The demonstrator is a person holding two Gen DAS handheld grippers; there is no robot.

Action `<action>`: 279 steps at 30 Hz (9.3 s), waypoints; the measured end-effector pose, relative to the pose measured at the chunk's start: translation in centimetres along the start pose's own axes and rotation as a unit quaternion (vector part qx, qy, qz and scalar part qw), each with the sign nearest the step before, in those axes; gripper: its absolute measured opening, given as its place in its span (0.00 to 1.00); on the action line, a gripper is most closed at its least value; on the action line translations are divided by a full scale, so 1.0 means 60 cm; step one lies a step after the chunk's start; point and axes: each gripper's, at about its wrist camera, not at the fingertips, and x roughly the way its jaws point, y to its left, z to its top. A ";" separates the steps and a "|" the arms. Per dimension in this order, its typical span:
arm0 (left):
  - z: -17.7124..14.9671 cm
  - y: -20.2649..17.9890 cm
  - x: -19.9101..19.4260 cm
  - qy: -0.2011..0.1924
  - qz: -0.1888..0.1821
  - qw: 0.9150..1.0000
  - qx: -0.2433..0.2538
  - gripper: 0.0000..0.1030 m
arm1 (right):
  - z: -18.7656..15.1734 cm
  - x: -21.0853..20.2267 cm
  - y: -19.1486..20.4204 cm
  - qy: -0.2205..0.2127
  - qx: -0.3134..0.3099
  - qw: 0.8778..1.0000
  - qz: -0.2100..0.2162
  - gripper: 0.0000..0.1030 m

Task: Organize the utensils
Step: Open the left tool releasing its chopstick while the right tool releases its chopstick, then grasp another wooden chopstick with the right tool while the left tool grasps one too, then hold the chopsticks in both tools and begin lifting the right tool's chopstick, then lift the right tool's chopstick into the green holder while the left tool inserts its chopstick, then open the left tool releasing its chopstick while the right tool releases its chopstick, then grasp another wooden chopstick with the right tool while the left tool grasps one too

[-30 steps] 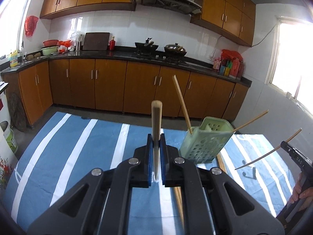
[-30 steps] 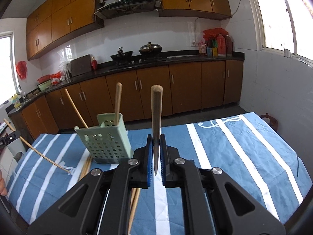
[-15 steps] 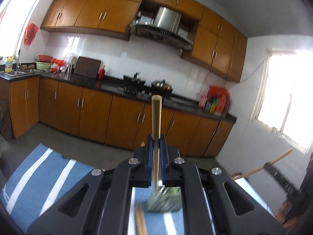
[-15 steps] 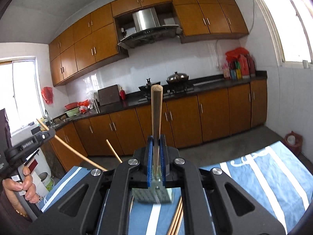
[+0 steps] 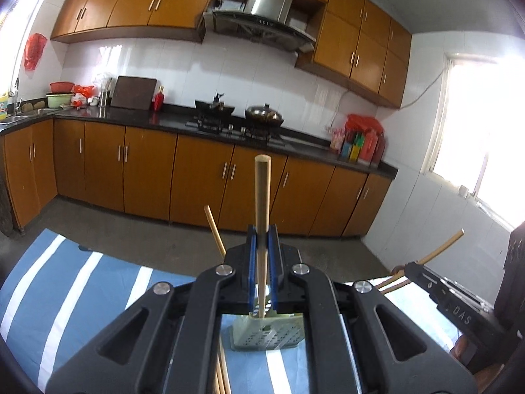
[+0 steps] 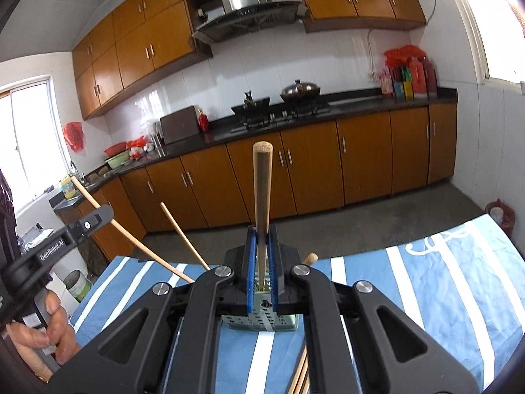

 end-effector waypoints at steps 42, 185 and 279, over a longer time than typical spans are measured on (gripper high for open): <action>-0.330 0.171 -0.005 0.206 0.075 0.975 -0.036 0.25 | -0.328 0.090 -0.063 0.233 0.025 0.969 -0.073 0.20; -0.103 0.089 -0.151 0.023 0.031 0.999 0.026 0.08 | -0.110 -0.099 -0.042 0.000 -0.008 0.998 -0.056 0.07; -0.363 0.103 0.022 0.245 0.035 0.969 -0.012 0.26 | -0.325 0.094 -0.103 0.215 0.006 0.963 -0.163 0.07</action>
